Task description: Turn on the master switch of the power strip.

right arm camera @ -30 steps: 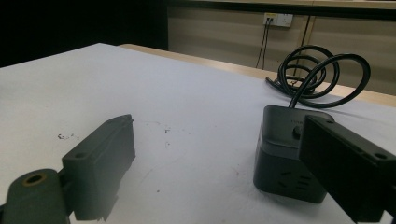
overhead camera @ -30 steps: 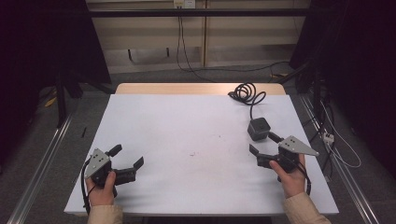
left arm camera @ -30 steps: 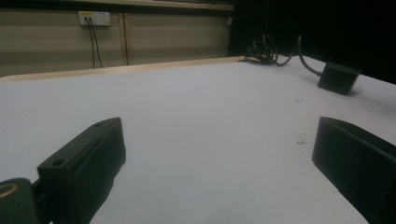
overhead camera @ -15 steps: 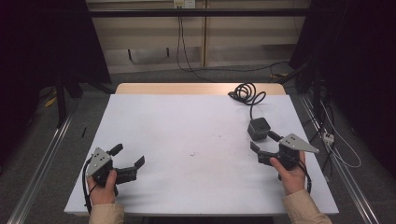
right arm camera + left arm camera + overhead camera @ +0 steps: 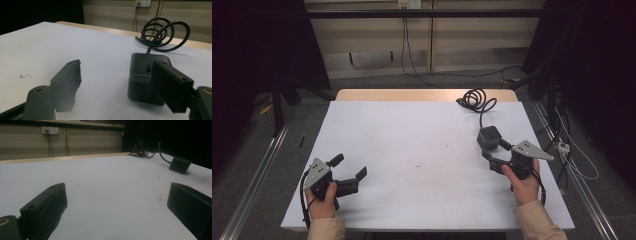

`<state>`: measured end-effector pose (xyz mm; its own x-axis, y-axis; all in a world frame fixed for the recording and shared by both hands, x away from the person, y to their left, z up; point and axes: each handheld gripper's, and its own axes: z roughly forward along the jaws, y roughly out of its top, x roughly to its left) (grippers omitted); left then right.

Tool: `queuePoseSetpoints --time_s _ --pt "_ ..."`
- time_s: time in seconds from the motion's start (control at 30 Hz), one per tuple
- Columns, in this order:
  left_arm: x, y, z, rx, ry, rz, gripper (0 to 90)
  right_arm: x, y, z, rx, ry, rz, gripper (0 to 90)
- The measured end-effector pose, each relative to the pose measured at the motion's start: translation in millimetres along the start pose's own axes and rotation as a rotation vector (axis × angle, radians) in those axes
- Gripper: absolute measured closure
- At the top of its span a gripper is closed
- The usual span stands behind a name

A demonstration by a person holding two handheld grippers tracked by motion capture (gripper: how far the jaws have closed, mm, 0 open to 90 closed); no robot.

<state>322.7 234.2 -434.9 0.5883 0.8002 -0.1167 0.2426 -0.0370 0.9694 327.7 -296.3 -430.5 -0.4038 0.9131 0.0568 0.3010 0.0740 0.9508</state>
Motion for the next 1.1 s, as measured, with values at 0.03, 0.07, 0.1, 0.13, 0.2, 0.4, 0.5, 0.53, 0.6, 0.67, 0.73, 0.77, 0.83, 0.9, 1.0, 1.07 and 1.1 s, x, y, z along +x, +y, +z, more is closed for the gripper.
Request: queuePoseSetpoints --time_s 0.03,0.07,0.1,0.13,0.2,0.4,0.5,0.53,0.6,0.67,0.73,0.77,0.83,0.9,1.0,1.07,1.1 --pt "-0.4 0.4 0.4 -0.001 -0.004 0.005 2.4 -1.1 -0.1 0.1 0.003 -0.002 0.0 25.9" --pt "-0.4 0.4 0.4 -0.001 -0.004 0.005 2.4 -1.7 -0.3 0.1 0.004 -0.001 0.003 26.2" --pt "-0.8 0.3 0.7 -0.003 -0.003 0.001 2.4 -2.7 -0.4 0.2 0.005 0.001 0.006 27.5" --pt "-0.5 0.3 0.4 -0.001 0.0 0.008 2.4 -3.5 -0.4 0.4 0.006 0.001 0.007 28.7" --pt "-0.1 0.3 0.0 -0.002 -0.001 0.006 2.4 -4.0 -0.4 0.9 0.007 -0.001 0.005 30.2" --pt "-0.4 0.4 0.1 0.001 0.004 0.008 2.4 -5.2 1.6 2.0 0.008 -0.006 -0.01 35.3" --pt "-0.6 0.1 0.5 0.001 0.004 0.005 2.5 -7.1 3.0 2.1 0.011 -0.007 -0.005 40.1" --pt "-0.6 -0.1 0.6 0.004 0.005 0.005 2.5 -8.0 3.4 2.2 0.014 -0.007 0.003 41.1" --pt "-0.8 -0.2 1.2 0.003 0.006 0.006 2.4 -9.5 3.8 2.7 0.019 0.0 0.012 43.7" --pt "-0.9 -0.2 1.4 0.003 0.007 0.007 2.5 -10.3 4.3 2.7 0.017 0.001 0.013 46.2" --pt "-0.8 -0.2 1.4 0.002 0.006 0.005 2.4 -10.6 4.9 3.1 0.021 -0.003 0.006 47.4" --pt "-0.8 -0.2 1.2 0.003 0.007 0.007 2.5 -10.9 5.1 3.3 0.022 -0.004 0.009 48.4" --pt "-1.0 -0.2 1.6 0.001 0.004 0.004 2.4 -11.7 4.7 3.8 0.028 -0.004 0.004 51.0" --pt "-1.3 -0.1 1.8 0.002 0.001 0.008 2.4 -12.7 3.4 5.3 0.038 -0.001 -0.001 53.3" --pt "-1.9 0.2 1.8 -0.002 0.003 0.007 2.4 -13.0 2.6 7.8 0.048 0.007 -0.005 55.5" --pt "-2.0 0.4 1.6 -0.004 0.006 0.007 2.4 -12.5 2.9 8.5 0.05 0.01 -0.005 56.5" --pt "-2.0 0.6 1.4 -0.007 0.007 0.005 2.4 -12.7 3.4 8.6 0.051 0.008 -0.007 57.1"
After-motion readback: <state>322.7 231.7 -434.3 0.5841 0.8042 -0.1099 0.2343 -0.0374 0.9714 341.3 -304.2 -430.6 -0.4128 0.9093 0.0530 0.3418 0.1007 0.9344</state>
